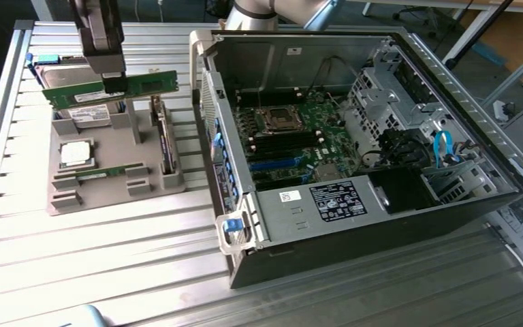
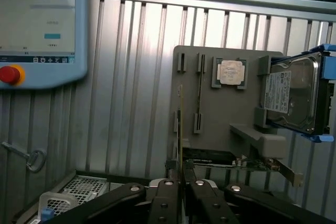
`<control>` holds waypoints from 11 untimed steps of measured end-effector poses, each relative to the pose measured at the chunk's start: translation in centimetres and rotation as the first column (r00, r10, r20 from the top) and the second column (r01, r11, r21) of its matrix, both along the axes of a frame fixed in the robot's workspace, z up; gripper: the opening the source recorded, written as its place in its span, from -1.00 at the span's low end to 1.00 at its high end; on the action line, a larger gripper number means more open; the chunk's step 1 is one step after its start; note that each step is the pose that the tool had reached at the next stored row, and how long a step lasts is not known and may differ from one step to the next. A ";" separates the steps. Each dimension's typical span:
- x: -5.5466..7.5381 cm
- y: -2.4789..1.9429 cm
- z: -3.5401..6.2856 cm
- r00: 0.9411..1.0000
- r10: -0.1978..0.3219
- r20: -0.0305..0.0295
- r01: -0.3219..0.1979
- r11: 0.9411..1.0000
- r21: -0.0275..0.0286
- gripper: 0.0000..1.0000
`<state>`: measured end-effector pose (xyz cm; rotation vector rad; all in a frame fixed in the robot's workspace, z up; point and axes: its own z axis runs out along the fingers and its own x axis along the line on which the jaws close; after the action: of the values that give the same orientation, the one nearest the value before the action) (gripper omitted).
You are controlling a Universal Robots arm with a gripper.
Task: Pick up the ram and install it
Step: 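Pick up the ram and move it above insertion slot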
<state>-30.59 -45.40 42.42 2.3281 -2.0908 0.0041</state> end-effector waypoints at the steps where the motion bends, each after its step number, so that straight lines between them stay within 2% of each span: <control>1: 0.1 0.00 0.00 1.000 0.000 0.000 0.000 1.000 0.000 -0.72; 11: 1.1 0.00 0.00 1.000 0.000 0.000 0.000 1.000 -0.001 -0.72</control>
<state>-29.49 -45.40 42.43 2.3274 -2.0902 0.0055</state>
